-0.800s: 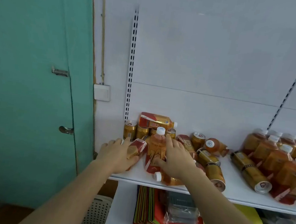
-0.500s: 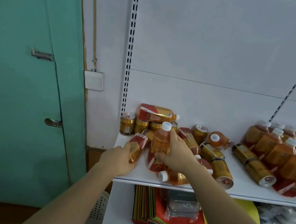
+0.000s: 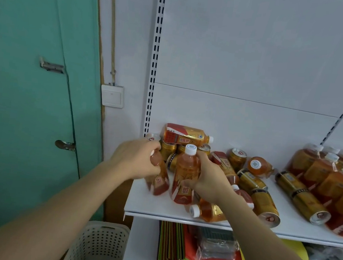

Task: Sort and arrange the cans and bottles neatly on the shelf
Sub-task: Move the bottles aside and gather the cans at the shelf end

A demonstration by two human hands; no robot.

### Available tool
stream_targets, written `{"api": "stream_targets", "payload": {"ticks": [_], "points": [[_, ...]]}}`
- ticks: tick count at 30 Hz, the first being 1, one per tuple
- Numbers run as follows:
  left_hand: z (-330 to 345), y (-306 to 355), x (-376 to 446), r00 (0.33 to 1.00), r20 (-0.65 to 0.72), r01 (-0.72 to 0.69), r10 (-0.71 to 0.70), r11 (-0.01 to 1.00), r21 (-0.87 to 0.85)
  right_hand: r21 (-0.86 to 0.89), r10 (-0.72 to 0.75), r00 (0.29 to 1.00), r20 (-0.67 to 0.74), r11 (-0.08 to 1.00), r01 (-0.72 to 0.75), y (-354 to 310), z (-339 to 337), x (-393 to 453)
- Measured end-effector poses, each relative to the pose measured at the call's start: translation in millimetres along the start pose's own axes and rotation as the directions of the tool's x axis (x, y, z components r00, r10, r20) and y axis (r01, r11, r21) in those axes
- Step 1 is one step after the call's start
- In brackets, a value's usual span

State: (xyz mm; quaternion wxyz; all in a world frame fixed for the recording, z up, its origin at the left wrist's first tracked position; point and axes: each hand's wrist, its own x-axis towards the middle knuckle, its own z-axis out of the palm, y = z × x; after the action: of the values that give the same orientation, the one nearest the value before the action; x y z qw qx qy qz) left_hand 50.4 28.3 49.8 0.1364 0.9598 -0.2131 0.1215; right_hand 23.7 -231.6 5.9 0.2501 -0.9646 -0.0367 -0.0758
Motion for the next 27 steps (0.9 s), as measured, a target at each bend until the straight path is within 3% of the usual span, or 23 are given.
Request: {"api": "stream_targets", "payload": {"ticks": [3,8,12,15,19,27], "points": [[-8,2,11,0.997,0.043,-0.057,0.058,0.998,-0.027,0.008,-0.032,0.999,0.0,0.999,0.032,-6,1,3],[8,-7,13,0.996,0.034,-0.072,0.087,0.952,-0.299,0.076,-0.076,0.997,-0.03,0.994,0.078,-11,11,3],[37,-26,-10,0.995,0.05,0.099,-0.085,0.834,-0.542,0.124,-0.099,0.995,0.012,0.988,0.097,-12,16,5],[68,-31,-27,0.979,0.111,0.202,-0.169,0.788,-0.582,0.088,-0.125,0.991,0.055,0.989,0.12,-9,16,8],[83,-27,-33,0.98,0.093,0.192,-0.175,0.731,-0.654,0.167,-0.132,0.984,0.116,0.98,0.111,-5,20,7],[53,-24,-27,0.991,0.015,0.108,-0.13,0.752,-0.65,0.288,-0.077,0.997,-0.033,0.954,0.083,-11,12,0]]}}
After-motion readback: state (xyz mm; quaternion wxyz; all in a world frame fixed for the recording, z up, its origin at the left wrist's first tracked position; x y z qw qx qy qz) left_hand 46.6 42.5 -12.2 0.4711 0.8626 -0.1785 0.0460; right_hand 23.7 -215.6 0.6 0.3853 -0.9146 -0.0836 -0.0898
